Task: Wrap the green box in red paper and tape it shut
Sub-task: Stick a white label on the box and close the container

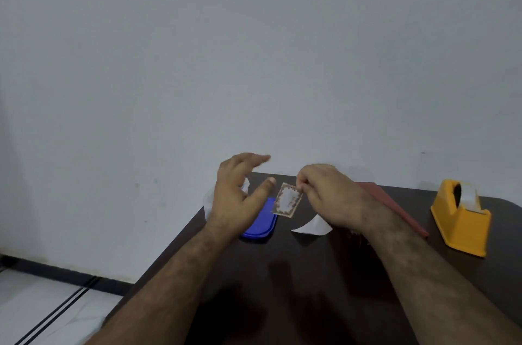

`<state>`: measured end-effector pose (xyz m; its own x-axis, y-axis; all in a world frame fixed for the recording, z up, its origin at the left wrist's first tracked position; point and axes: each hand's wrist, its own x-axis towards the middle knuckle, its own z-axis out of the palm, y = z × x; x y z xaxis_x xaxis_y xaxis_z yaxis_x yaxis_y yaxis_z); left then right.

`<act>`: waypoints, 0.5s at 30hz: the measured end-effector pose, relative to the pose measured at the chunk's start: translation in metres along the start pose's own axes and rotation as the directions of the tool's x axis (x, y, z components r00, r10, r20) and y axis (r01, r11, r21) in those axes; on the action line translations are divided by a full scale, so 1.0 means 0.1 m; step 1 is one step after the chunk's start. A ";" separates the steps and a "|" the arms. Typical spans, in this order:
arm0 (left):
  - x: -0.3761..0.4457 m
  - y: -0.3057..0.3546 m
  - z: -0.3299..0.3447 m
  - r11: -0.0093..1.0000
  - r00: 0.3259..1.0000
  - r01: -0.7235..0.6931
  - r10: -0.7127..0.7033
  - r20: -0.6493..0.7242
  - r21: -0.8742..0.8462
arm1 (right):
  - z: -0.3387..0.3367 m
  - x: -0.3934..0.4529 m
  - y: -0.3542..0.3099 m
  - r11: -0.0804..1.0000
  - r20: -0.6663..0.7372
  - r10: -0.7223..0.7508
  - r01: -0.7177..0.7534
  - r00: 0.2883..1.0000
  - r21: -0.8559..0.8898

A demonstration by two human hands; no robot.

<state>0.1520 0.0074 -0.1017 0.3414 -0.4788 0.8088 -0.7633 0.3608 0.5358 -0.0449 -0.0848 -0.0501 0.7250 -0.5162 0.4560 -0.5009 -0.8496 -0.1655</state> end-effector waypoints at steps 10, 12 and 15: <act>0.32 0.73 0.11 0.848 0.894 -0.278 0.056 0.445 0.452 | -0.59 0.06 -0.15 0.846 0.230 -0.115 0.216 0.966 -0.488; 0.35 0.83 0.18 0.789 0.877 -0.328 0.049 0.479 0.519 | -0.64 0.02 -0.14 0.869 0.227 -0.109 0.203 0.968 -0.450; 0.38 0.89 0.30 0.792 0.877 -0.302 0.013 0.480 0.530 | -0.69 0.01 -0.05 0.917 0.185 -0.085 0.150 0.979 -0.370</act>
<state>0.0801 -0.0029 -0.0307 0.0259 -0.7997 0.5998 -0.9987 0.0062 0.0513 -0.0743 -0.0732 0.0111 0.8398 -0.4531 0.2989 -0.5257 -0.8163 0.2395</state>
